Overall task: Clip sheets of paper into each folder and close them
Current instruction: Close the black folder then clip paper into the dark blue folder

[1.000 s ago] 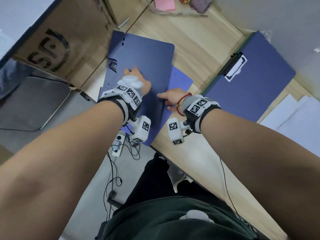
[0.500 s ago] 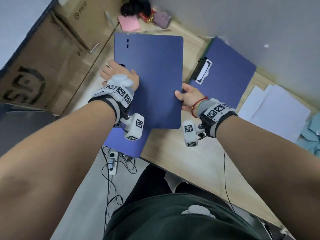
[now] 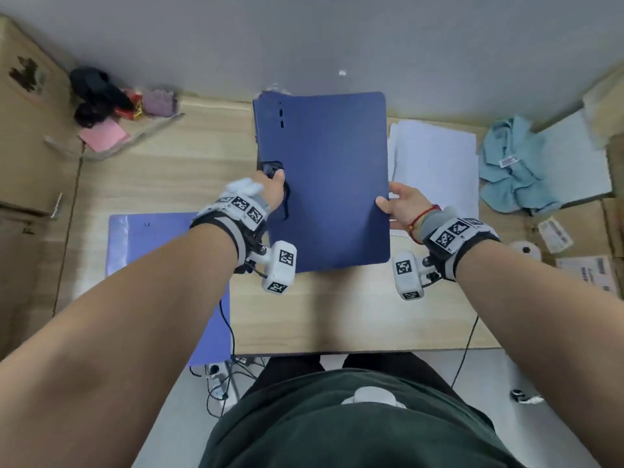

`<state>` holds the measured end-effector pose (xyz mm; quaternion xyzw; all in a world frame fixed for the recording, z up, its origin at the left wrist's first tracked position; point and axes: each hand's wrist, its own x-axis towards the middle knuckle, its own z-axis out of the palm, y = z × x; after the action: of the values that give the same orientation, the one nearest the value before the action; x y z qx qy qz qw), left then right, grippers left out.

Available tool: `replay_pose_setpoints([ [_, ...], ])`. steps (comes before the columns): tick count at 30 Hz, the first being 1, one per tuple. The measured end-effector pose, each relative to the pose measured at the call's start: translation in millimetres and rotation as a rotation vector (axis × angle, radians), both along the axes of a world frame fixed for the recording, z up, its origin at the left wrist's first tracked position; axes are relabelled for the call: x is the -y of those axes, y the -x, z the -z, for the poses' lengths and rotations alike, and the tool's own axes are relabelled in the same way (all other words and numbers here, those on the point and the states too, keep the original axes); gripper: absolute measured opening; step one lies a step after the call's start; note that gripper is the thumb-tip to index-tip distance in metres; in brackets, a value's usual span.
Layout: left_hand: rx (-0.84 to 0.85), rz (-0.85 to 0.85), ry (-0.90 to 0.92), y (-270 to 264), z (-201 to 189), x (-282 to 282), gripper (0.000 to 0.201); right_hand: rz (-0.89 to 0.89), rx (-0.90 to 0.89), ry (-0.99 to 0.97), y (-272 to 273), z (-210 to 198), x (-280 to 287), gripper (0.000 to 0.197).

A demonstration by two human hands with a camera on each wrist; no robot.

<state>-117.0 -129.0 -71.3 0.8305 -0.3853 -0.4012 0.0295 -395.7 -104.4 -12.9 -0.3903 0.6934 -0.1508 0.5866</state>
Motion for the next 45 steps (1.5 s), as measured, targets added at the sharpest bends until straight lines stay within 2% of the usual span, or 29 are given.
replay_pose_setpoints([
  [3,0.036,0.081,-0.058,43.4,16.7,3.2,0.088,0.062,-0.045,-0.040,35.5,6.2,-12.1,0.030],
  [5,0.026,0.126,-0.095,71.3,8.8,-0.3,0.084,0.091,-0.096,-0.061,59.1,17.0,-18.6,0.027],
  [9,-0.041,0.280,-0.111,114.3,-14.6,-11.1,0.058,0.097,-0.237,-0.065,96.4,38.5,-25.0,0.024],
  [13,-0.100,0.338,-0.153,146.6,-6.1,-19.2,0.067,0.083,-0.302,-0.092,132.3,59.3,-32.4,0.039],
  [17,-0.138,0.396,-0.180,182.3,10.8,-28.9,0.056,0.046,-0.296,-0.138,167.9,73.7,-38.2,0.041],
  [22,-0.087,0.430,-0.230,206.4,22.1,-34.4,0.057,0.028,-0.267,-0.115,194.9,91.1,-44.1,0.040],
  [25,-0.029,0.461,-0.249,217.9,24.3,-33.2,0.035,0.068,-0.204,-0.096,207.4,87.3,-43.0,0.038],
  [28,0.047,0.505,-0.285,218.8,17.0,-28.3,0.039,0.102,-0.179,-0.083,210.3,76.2,-41.2,0.018],
  [29,0.067,0.519,-0.301,219.2,16.5,-26.7,0.048,0.120,-0.201,-0.080,215.4,73.7,-38.9,0.023],
  [31,0.130,0.564,-0.313,217.5,11.9,-22.4,0.077,0.193,-0.189,-0.096,225.5,68.7,-30.9,0.056],
  [34,0.116,0.551,-0.249,212.1,-5.5,-15.1,0.089,0.256,-0.008,-0.154,217.7,38.2,-15.4,0.061],
  [37,-0.024,0.407,-0.081,210.5,-35.6,-1.0,0.082,0.179,0.125,-0.117,197.8,2.3,2.5,0.062],
  [41,-0.132,0.212,0.155,218.2,-86.8,22.1,0.105,0.032,0.264,-0.045,149.3,-35.0,26.3,0.063],
  [43,-0.179,0.172,0.240,214.6,-108.2,30.6,0.095,-0.088,0.300,-0.027,118.3,-46.6,34.4,0.059],
  [45,-0.130,0.196,0.304,203.9,-119.6,36.6,0.078,-0.218,0.310,-0.026,87.7,-53.4,36.4,0.051],
])
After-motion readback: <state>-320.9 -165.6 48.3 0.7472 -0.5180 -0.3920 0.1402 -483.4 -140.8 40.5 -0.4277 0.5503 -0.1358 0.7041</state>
